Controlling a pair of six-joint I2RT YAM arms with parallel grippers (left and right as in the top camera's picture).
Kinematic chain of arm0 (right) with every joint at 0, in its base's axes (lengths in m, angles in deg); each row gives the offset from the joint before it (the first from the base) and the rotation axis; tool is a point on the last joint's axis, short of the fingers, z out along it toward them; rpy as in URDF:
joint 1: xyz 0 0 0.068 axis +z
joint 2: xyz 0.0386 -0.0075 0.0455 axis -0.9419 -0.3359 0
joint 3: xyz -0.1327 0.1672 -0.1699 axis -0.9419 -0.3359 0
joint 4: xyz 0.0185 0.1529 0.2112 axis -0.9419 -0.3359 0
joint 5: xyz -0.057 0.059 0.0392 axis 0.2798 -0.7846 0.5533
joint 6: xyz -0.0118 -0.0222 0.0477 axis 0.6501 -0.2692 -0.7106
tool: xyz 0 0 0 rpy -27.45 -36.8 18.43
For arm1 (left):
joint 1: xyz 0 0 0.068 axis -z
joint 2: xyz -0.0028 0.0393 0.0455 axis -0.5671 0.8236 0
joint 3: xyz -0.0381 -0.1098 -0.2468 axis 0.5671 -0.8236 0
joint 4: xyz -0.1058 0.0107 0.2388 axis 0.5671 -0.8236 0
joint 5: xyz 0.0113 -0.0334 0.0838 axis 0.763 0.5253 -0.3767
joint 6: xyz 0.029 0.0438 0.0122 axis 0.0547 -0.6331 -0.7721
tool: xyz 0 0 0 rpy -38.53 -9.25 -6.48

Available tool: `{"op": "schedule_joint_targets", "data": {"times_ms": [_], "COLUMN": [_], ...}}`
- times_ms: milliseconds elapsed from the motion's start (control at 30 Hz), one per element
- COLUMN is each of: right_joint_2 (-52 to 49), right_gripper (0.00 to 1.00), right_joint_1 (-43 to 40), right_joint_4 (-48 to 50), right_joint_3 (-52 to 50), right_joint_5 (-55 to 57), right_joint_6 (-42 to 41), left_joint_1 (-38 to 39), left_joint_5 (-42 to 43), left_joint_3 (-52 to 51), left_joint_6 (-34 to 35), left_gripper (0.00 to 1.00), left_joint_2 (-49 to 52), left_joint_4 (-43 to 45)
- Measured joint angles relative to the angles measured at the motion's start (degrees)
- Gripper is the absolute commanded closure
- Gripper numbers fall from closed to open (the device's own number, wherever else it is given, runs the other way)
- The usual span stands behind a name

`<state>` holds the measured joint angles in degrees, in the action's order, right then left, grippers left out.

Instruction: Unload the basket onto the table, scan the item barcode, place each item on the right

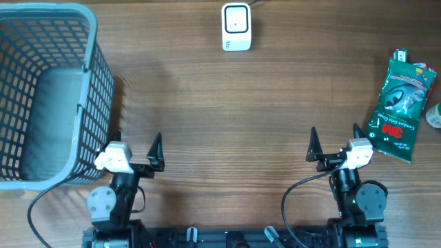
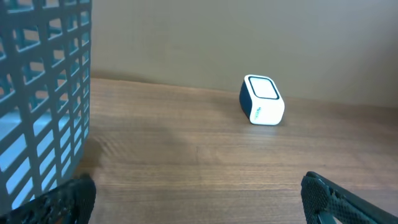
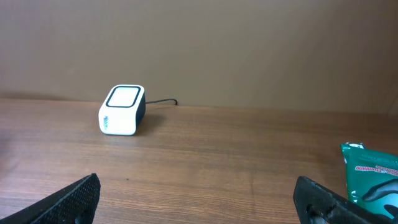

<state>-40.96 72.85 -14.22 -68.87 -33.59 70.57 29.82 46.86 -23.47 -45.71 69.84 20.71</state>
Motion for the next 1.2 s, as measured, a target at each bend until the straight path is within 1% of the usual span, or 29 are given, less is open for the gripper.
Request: {"op": "schedule_joint_targets", "data": {"times_ms": [33,67,333,433,533,667,1200], "right_joint_2": [0.0,0.0,0.0,0.0,0.0,0.0,0.0], "right_gripper": [0.00,0.00,0.00,0.00,0.00,0.00,0.00], "right_joint_1": [0.0,0.0,0.0,0.0,0.0,0.0,0.0], "right_joint_4": [0.0,0.0,0.0,0.0,0.0,0.0,0.0], "right_joint_3": [0.0,0.0,0.0,0.0,0.0,0.0,0.0], "right_joint_5": [0.0,0.0,0.0,0.0,0.0,0.0,0.0], "right_joint_6": [0.0,0.0,0.0,0.0,0.0,0.0,0.0], "left_joint_1": [0.6,1.0,3.3,3.3,3.3,3.3,3.3], "left_joint_5": [-0.4,-0.9,-2.6,-2.8,-2.7,-2.5,-2.6], "left_joint_3": [-0.8,-1.0,-1.3,-1.3,-1.3,-1.3,-1.3], "left_joint_6": [-0.4,-0.6,-0.8,-0.8,-2.9,-3.7,-3.8], "left_gripper": [0.00,0.00,0.00,0.00,0.00,0.00,0.00], "left_joint_2": [0.0,0.0,0.0,0.0,0.0,0.0,0.0], "left_joint_4": [2.6,3.1,2.6,2.6,2.6,2.6,2.6]}}
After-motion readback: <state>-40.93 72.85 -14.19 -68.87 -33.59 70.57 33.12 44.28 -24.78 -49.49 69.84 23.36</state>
